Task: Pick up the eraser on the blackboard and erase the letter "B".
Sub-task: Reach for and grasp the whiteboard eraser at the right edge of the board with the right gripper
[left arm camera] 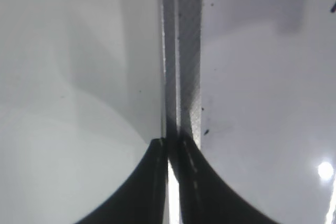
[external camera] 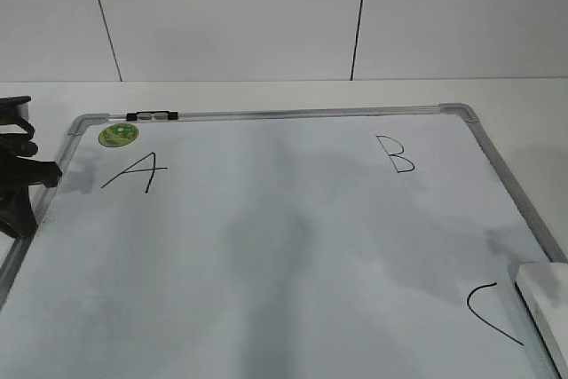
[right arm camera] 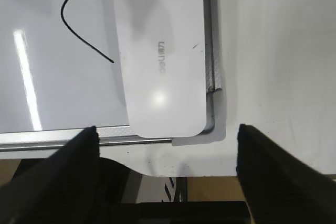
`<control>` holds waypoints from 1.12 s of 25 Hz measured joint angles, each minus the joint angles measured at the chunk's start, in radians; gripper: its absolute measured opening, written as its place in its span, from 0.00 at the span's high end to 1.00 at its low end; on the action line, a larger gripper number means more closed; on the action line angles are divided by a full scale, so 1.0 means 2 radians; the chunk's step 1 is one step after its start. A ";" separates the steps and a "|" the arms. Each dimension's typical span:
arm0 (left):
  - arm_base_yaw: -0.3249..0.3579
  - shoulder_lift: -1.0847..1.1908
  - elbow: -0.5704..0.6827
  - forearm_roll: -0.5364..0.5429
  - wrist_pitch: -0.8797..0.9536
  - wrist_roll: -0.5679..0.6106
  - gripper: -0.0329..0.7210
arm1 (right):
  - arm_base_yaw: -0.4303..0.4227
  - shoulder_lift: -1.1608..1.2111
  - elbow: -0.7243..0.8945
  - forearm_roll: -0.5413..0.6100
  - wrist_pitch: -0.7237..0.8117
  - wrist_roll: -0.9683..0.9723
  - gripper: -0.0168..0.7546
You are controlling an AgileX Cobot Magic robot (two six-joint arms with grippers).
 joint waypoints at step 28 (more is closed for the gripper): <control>0.000 0.000 0.000 -0.002 0.001 0.000 0.91 | 0.000 0.150 -0.004 0.003 -0.081 0.001 0.17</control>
